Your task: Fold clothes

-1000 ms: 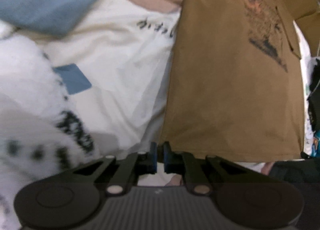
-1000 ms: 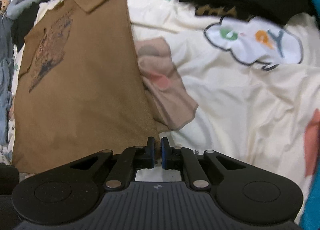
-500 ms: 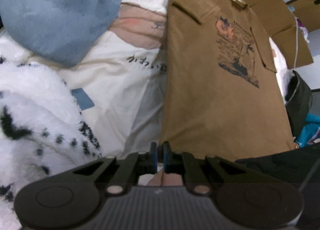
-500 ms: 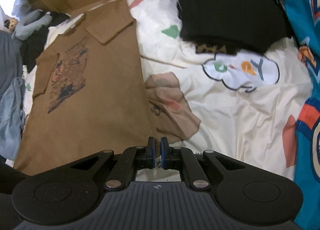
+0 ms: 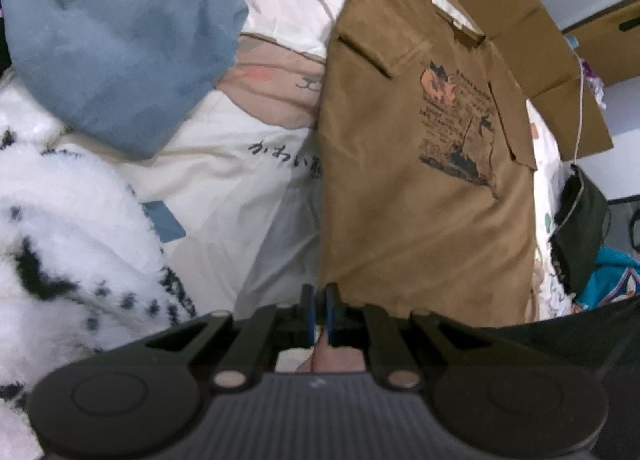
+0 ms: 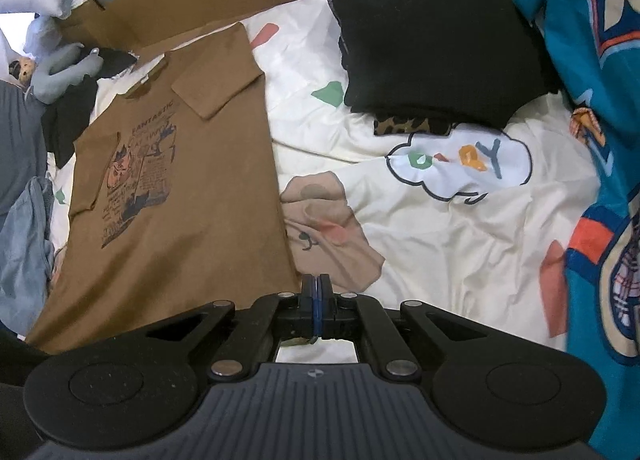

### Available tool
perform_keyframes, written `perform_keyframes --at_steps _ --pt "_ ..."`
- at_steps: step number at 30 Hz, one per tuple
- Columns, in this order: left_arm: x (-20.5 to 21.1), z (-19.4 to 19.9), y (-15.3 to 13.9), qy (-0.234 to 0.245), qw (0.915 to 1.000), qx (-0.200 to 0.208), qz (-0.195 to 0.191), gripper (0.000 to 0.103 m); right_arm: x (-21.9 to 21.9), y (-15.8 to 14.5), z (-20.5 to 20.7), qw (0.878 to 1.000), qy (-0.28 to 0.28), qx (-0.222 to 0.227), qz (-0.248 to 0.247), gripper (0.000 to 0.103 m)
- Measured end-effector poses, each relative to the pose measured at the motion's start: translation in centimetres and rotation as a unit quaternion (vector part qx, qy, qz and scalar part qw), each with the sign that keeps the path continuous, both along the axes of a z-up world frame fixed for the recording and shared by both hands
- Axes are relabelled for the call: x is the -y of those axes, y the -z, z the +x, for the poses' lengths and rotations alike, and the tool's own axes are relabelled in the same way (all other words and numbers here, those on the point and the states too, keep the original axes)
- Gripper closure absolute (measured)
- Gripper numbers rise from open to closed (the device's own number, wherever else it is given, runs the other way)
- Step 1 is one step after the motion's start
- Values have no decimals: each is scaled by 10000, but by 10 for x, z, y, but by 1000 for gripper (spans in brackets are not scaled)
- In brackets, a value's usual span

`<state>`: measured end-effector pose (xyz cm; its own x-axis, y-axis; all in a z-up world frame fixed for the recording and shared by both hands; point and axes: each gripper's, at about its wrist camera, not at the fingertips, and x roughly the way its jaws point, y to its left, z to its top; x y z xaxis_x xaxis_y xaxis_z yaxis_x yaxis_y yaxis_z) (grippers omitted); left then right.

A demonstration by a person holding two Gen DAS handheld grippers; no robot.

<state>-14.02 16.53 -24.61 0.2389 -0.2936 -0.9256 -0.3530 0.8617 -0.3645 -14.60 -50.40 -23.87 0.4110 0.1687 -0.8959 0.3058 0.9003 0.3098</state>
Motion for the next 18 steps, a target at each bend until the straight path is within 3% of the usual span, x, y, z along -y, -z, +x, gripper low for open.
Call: perform_keyframes --at_steps 15,17,18 --pt "4 -3 23 256 9990 -263 264 98 -35 125 -8 9971 -506 -112 562 99" --pt "6 -1 24 309 9987 -259 302 98 -36 131 -7 9969 -514 -36 595 88" --pt "6 1 24 297 9988 -251 304 98 -36 134 -6 9969 -514 7 594 73"
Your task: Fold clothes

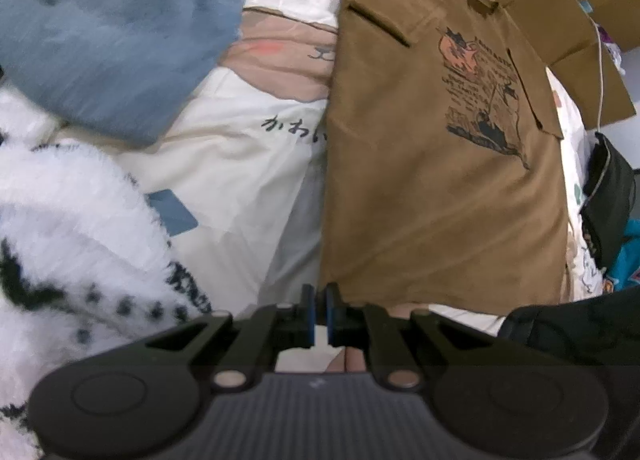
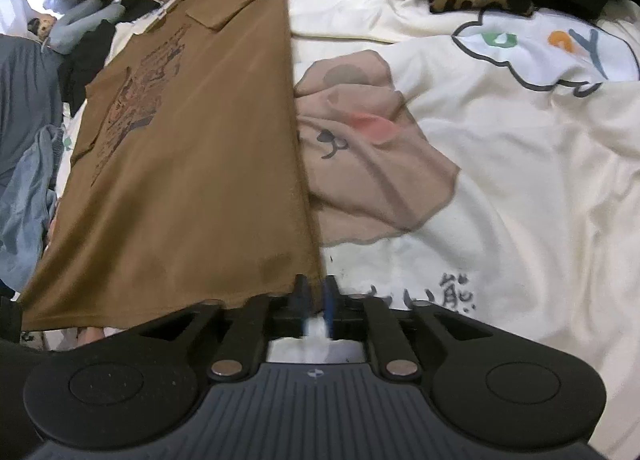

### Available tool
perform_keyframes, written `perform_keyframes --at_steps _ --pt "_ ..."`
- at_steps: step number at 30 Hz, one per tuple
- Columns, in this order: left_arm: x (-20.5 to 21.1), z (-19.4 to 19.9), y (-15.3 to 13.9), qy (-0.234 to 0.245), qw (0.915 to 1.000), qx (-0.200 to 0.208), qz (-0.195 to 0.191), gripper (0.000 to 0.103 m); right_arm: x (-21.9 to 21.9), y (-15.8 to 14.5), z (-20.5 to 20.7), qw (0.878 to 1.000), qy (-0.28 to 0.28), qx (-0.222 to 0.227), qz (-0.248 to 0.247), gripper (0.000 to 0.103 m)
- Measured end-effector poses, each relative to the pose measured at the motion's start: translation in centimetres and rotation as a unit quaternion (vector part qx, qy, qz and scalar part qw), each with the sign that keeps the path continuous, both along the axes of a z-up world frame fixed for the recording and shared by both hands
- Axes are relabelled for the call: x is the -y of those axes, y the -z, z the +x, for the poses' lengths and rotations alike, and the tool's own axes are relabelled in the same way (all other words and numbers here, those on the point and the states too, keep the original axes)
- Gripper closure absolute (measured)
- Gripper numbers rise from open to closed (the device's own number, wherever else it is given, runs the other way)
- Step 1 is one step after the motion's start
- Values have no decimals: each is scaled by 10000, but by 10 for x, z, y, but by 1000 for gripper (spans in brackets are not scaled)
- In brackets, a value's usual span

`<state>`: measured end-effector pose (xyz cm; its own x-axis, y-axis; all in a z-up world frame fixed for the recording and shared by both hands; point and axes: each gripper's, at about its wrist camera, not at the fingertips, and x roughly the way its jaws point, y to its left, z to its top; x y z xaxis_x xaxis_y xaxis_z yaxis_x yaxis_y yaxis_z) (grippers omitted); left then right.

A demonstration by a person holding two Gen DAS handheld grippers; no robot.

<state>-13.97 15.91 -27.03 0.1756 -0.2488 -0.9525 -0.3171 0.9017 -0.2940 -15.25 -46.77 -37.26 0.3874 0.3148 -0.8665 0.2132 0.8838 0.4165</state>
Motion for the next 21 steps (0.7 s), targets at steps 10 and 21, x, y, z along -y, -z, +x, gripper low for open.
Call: perform_keyframes --at_steps 10,21 --pt "-6 0 6 -99 9999 -23 21 98 -4 15 19 9995 -312 -15 -67 75" --pt "-5 -3 9 -190 9998 31 -18 98 -27 15 23 9954 -650 -419 -567 96"
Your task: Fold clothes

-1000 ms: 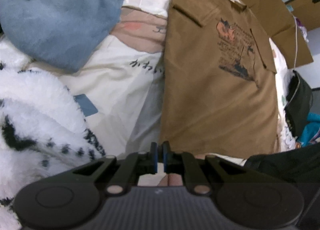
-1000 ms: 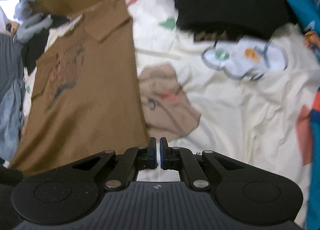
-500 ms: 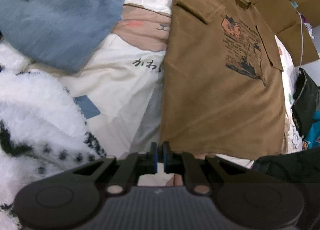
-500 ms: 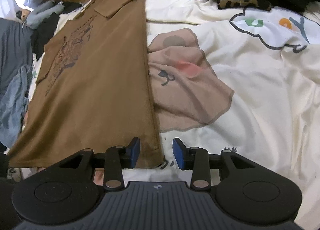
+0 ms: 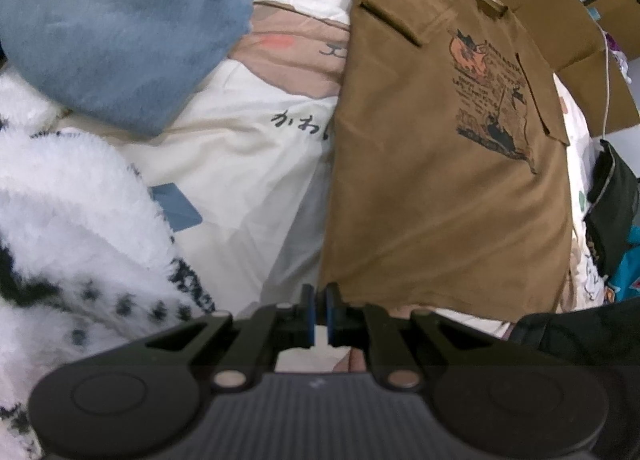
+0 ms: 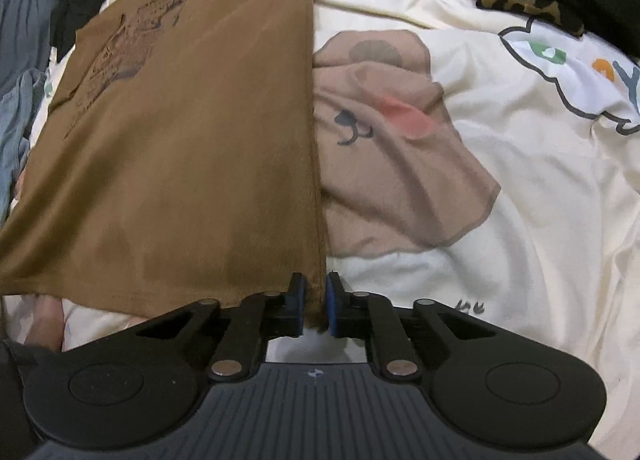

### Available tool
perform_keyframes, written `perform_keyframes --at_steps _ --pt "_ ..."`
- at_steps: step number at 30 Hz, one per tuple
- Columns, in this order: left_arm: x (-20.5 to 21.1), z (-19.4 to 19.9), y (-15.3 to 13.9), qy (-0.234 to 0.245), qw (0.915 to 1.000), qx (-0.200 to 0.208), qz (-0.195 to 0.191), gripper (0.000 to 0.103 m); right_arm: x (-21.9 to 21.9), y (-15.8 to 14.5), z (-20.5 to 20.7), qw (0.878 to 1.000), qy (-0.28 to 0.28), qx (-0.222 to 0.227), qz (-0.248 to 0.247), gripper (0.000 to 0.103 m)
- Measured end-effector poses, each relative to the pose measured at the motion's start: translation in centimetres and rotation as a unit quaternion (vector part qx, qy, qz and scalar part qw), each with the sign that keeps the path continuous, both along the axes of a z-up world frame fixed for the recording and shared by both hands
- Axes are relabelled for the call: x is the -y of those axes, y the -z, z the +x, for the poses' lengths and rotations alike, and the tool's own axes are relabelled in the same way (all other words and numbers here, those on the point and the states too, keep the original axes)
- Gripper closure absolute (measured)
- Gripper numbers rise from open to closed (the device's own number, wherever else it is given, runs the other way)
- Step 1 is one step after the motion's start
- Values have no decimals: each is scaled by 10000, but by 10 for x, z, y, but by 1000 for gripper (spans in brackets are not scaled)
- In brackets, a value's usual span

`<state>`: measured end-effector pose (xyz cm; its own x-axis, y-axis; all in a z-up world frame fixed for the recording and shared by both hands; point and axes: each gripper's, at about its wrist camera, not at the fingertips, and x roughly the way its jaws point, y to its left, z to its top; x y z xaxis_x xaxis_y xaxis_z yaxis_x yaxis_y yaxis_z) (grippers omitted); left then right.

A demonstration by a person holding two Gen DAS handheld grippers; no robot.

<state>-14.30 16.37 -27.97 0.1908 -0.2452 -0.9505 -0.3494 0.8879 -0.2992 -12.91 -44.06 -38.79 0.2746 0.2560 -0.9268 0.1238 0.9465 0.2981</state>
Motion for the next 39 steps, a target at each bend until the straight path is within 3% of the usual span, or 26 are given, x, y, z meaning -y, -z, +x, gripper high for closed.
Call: perform_keyframes --at_steps 5,15,22,39 --pt "-2 0 -7 -36 9999 100 -34 98 2 -9 -2 10000 58 -68 2 99" --pt "3 -4 -40 19 9993 307 -211 98 29 -71 -6 9996 286 59 52 101" --pt "9 -13 -44 26 9991 259 -333 98 49 -101 -10 9995 322 52 45 101" --pt "10 -40 -43 197 9991 -113 -355 98 37 -119 -61 9988 417 -269 -7 101"
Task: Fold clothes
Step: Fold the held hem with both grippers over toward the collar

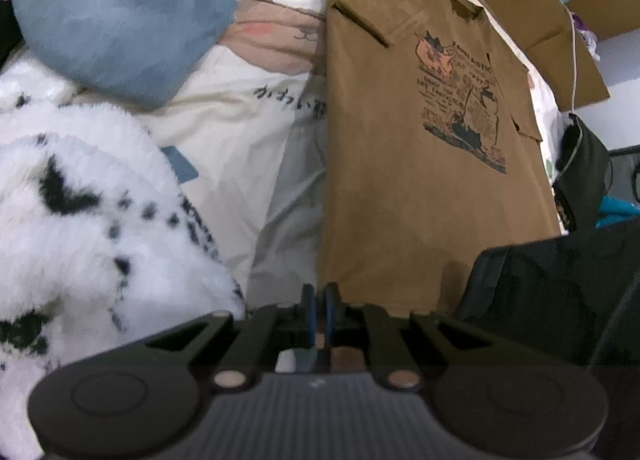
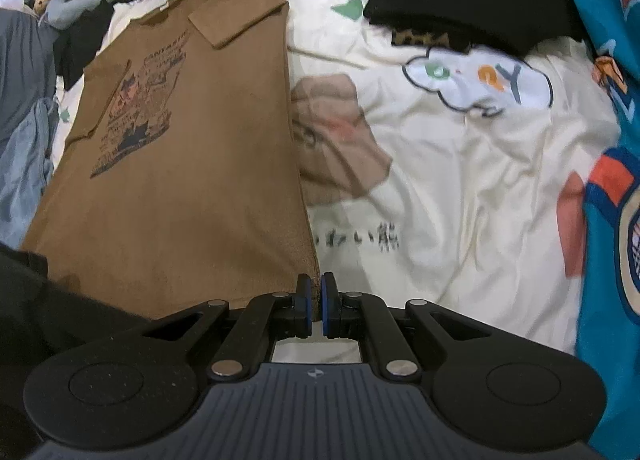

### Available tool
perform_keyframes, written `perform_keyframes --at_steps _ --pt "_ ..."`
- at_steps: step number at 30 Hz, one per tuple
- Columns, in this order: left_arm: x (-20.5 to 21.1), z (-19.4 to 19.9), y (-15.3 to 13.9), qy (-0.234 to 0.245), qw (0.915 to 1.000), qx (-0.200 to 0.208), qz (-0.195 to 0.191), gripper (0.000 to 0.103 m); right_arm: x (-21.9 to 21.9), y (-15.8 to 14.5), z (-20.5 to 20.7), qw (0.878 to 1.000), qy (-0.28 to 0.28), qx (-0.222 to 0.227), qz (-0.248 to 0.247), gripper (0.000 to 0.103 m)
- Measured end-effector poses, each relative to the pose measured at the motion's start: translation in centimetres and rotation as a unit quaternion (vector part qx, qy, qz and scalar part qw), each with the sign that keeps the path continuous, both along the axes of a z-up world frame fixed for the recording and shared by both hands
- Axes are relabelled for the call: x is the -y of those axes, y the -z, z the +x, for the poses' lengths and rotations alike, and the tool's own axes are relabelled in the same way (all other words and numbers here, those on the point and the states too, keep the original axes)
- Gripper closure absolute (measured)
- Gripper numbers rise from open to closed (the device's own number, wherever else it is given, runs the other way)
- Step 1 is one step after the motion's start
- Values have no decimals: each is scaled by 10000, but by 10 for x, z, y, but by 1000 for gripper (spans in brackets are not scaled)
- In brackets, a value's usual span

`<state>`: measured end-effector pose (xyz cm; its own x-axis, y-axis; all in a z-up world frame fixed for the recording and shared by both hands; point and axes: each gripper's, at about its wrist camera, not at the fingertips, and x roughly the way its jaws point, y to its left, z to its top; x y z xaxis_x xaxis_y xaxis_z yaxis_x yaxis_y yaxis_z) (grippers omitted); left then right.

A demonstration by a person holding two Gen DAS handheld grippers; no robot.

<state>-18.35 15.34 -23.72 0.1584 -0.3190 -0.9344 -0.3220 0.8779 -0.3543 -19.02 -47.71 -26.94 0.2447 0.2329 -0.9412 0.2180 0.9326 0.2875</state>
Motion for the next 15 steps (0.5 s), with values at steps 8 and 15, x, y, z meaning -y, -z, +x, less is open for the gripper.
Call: perform_keyframes --at_steps 8,15 --pt "-16 15 -11 -379 9983 406 -150 99 -4 -12 11 9998 39 203 -11 101" --pt "-26 43 -23 -411 9964 721 -198 98 1 -32 45 9987 97 497 9 101"
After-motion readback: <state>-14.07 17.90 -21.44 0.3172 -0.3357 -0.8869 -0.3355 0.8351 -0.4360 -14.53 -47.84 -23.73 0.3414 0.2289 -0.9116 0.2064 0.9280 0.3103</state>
